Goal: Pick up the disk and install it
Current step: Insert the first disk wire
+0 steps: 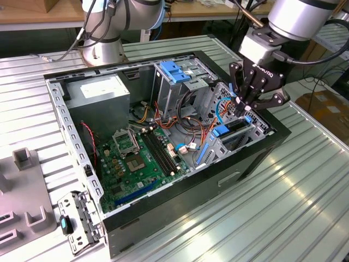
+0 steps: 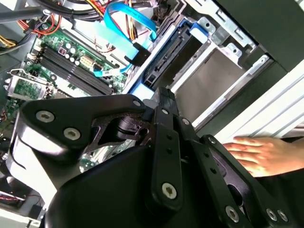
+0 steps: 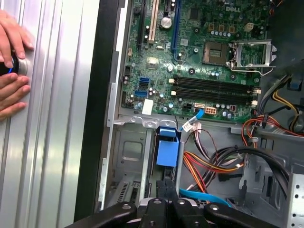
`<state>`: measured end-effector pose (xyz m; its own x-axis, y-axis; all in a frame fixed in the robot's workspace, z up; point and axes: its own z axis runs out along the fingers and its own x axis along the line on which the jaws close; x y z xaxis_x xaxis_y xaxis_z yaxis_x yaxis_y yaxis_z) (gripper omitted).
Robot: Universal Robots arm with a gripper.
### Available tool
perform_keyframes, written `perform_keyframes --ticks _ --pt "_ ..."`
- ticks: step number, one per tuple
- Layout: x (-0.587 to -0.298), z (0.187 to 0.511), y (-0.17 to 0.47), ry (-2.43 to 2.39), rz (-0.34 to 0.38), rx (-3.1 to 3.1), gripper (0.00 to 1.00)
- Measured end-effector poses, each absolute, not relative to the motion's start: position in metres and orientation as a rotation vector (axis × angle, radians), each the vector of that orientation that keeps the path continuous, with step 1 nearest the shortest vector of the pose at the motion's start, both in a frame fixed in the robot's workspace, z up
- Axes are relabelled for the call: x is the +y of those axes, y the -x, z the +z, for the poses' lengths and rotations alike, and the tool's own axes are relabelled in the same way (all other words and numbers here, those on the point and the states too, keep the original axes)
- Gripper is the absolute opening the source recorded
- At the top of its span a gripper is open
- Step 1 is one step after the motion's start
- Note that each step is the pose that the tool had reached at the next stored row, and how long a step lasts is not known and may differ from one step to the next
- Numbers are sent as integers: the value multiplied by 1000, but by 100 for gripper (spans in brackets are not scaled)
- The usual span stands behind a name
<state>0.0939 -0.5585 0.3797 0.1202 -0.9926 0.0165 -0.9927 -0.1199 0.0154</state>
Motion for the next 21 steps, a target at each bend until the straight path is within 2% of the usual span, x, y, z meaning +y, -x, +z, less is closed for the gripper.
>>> perform_keyframes --ticks 21 --pt "-557 380 -134 -2509 2 -1850 11"
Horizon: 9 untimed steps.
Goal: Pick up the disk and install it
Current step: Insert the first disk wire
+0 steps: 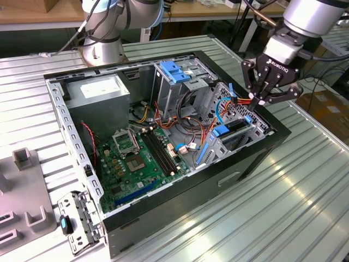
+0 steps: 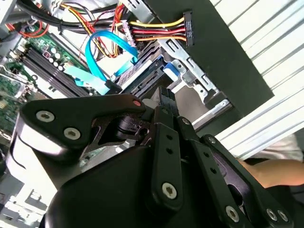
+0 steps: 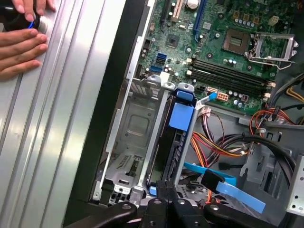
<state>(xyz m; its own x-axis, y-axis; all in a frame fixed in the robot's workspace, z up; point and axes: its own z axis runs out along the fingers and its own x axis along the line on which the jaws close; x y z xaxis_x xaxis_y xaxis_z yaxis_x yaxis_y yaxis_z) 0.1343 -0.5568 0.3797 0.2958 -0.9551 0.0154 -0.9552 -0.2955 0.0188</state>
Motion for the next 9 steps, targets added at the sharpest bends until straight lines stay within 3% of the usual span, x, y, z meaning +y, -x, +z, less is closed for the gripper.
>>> perform_keyframes --ticks 9 --pt "-553 380 -155 -2537 0 -1810 11"
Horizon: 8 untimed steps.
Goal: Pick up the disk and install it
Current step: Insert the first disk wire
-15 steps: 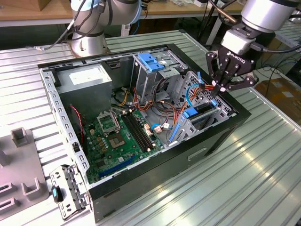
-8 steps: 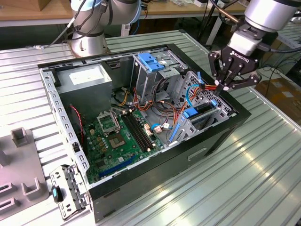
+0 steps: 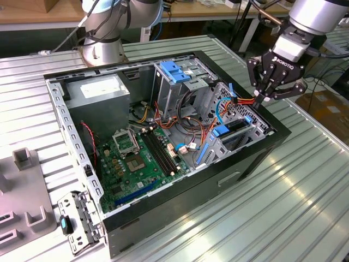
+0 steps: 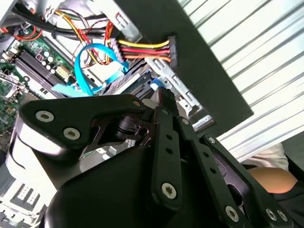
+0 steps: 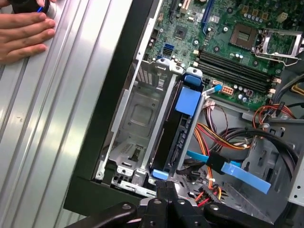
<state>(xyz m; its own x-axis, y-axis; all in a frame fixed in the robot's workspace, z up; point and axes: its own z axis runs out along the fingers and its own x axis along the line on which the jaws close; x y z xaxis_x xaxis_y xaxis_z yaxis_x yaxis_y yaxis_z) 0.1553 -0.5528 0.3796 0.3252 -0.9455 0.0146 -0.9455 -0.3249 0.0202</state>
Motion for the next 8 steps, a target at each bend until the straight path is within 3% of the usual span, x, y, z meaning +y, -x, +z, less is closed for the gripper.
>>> perform_keyframes --ticks 4,7,8 --pt "-547 380 -168 -2545 0 -1800 11" --pt "-544 380 -172 -2551 1 -1791 24" --pt "-544 380 -173 -2553 1 -1787 24"
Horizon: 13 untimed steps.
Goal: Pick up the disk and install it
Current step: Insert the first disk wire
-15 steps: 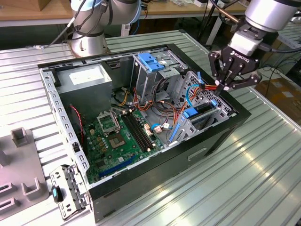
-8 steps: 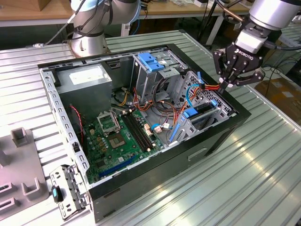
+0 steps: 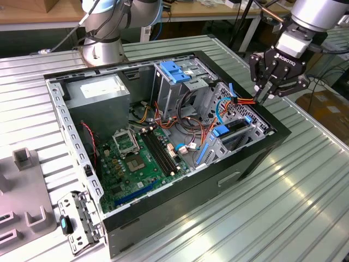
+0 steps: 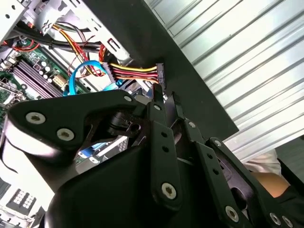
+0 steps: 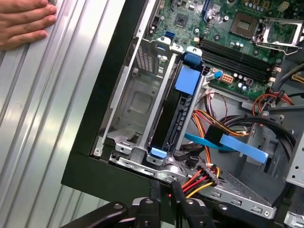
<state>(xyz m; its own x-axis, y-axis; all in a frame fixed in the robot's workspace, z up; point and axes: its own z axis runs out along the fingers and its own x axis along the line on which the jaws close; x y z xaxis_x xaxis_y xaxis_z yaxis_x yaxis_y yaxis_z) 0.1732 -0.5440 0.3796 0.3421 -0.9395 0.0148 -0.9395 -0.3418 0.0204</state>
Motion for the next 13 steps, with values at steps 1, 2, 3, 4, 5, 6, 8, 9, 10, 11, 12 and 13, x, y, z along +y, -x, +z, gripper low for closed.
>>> perform_keyframes --ticks 1,2,3,4,5,6,8,9,10,11,12,13 --pt "-544 380 -174 -2557 1 -1781 24" --pt "-543 380 -175 -2561 1 -1775 24" --pt "-543 380 -176 -2573 1 -1758 24" --pt "-543 380 -176 -2586 2 -1738 24" --pt "-543 380 -176 -2603 2 -1713 24" --pt "-543 380 -176 -2633 3 -1667 24" --pt "-543 379 -176 -2669 3 -1608 24" --pt "-543 379 -177 -2694 4 -1567 24" --pt "-543 379 -177 -2716 5 -1528 24" --pt "-543 379 -177 -2729 5 -1505 24" --pt "-543 379 -177 -2738 5 -1489 25" --pt "-543 378 -177 -2748 5 -1470 25"
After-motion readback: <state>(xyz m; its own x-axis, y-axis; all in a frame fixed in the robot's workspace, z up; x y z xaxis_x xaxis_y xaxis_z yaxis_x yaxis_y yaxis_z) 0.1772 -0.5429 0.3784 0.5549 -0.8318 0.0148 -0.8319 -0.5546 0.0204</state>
